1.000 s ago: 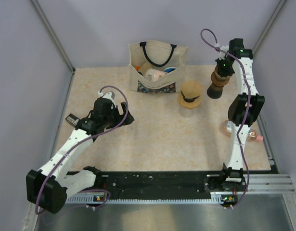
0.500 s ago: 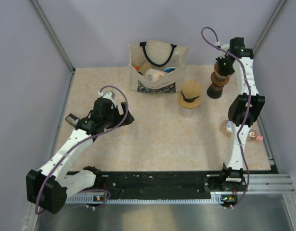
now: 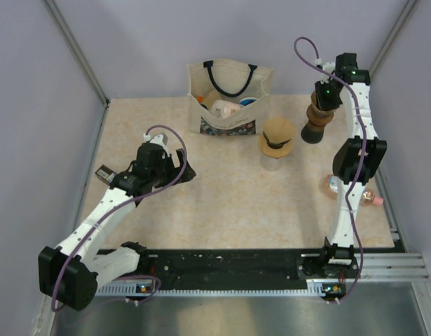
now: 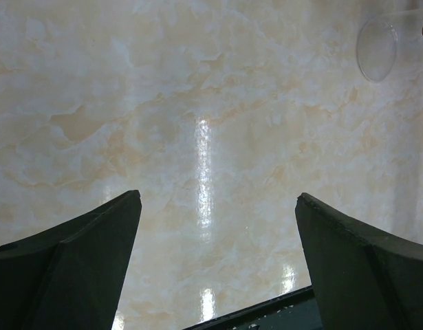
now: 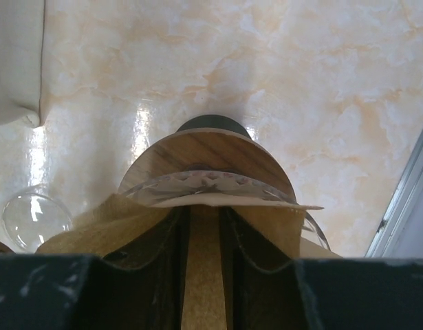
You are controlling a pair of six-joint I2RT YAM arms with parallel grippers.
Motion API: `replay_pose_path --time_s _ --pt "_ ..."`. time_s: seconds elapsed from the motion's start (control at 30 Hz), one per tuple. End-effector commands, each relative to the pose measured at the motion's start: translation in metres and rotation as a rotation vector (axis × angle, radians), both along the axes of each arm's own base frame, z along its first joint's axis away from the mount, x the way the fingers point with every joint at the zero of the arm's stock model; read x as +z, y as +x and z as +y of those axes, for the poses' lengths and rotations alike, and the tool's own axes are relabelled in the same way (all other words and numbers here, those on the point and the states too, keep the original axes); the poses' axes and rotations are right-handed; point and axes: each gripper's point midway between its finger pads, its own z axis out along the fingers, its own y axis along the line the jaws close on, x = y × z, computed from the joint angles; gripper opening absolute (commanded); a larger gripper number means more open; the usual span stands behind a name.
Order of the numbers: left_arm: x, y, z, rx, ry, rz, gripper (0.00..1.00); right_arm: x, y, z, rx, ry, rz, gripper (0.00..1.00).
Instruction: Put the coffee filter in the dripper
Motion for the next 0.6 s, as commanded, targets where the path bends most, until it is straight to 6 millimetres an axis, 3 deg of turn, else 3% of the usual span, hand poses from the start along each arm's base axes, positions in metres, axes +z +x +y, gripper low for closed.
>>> replay_pose_path --time_s 0.0,0.2,0.37,0.57 --pt "0.009 0.002 -0.002 0.001 -0.033 -0.042 0.99 0.054 0.001 0.011 0.018 0.017 -0.129 0.25" --pt "0.011 0.001 -0.001 0.003 -0.036 -0.047 0.99 0.066 -0.001 0.014 0.021 0.033 -0.154 0.08" --pt "0.011 0.0 -0.001 0.003 -0.037 -0.05 0.99 0.076 -0.003 0.016 0.018 0.04 -0.173 0.12" --pt "0.01 -0.001 -0.001 0.001 -0.034 -0.052 0.99 0.082 -0.004 0.015 0.009 0.036 -0.184 0.09"
